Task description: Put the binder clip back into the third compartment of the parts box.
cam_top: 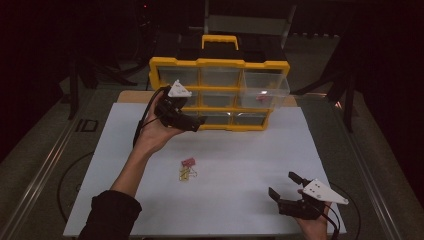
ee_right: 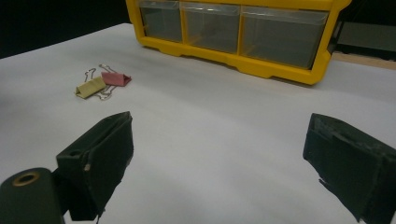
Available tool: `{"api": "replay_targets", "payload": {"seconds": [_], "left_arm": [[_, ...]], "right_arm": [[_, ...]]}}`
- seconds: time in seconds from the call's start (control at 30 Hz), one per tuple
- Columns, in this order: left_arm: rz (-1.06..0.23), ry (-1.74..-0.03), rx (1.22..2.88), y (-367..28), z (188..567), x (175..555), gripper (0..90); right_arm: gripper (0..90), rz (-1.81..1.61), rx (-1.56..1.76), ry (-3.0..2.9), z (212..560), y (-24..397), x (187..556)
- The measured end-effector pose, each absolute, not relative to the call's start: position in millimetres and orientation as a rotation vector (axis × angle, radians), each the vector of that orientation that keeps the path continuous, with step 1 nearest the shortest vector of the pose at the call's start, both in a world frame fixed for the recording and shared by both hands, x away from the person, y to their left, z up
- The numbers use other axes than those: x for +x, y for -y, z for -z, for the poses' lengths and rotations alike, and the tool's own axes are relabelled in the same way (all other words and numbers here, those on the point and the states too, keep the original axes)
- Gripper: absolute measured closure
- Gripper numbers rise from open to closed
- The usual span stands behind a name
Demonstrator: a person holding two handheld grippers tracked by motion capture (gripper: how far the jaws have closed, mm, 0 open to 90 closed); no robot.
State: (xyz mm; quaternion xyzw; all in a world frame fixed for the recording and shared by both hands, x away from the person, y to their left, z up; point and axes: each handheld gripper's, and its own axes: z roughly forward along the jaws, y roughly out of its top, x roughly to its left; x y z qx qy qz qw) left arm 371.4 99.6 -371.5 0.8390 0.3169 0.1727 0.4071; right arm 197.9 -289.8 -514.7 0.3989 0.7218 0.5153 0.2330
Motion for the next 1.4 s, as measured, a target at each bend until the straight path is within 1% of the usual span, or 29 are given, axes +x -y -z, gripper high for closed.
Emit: {"api": "replay_targets", "payload": {"seconds": [0.1,0.13,0.37,1.07,1.37,1.4], "left_arm": [[-0.427,-0.8,2.116,-100.3,374.3,369.6,10.4],[-0.418,-0.788,2.137,-101.7,383.9,363.3,10.7],[-0.398,-0.786,2.177,-104.0,406.0,354.0,12.2],[-0.291,-0.892,2.221,-124.5,469.8,341.9,16.0],[-0.253,-0.91,2.261,-123.7,490.1,339.8,19.8],[-0.249,-0.91,2.269,-123.3,493.2,339.4,21.5]], "right_arm": [[8.3,-1.416,1.096,-1.982,514.5,290.0,197.7],[8.3,-1.419,1.099,-1.981,514.5,290.2,197.6],[8.3,-1.418,1.096,-1.983,514.5,290.0,197.6],[8.3,-1.418,1.099,-1.982,514.5,290.0,197.5],[8.3,-1.414,1.101,-1.982,514.6,290.0,197.7],[8.3,-1.415,1.104,-1.98,514.5,290.2,197.6]]}}
